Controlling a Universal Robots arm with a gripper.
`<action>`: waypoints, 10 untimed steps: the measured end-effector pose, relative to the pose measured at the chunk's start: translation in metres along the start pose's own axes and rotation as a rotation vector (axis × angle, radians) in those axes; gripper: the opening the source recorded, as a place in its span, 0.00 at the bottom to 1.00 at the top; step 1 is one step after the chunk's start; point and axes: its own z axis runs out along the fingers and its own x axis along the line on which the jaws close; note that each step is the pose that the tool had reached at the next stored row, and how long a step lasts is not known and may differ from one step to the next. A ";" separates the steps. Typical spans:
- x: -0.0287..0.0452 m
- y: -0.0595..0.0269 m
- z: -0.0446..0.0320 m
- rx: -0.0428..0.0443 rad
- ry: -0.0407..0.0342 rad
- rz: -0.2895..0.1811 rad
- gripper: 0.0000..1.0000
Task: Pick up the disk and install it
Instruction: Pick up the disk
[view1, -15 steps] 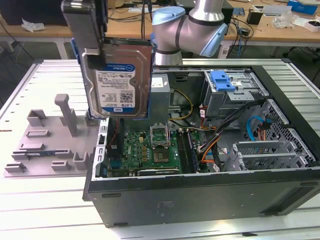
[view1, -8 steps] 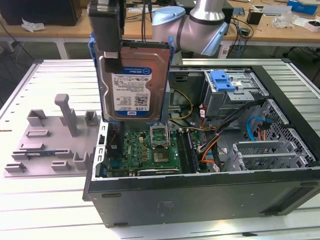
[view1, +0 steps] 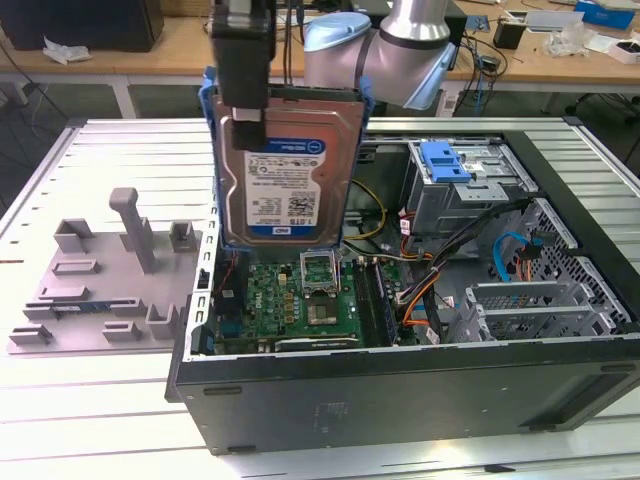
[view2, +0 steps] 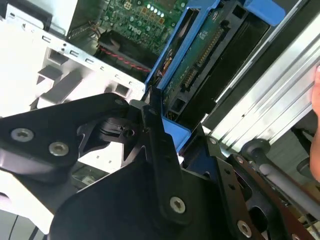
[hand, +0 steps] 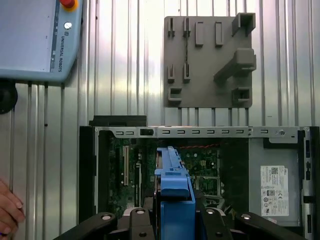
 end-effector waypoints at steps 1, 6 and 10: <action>0.0004 -0.0037 -0.0003 0.0000 0.0003 -0.003 0.36; 0.0017 -0.0214 -0.0012 0.0004 0.0012 -0.021 0.36; 0.0032 -0.0350 -0.0019 0.0006 0.0017 -0.030 0.36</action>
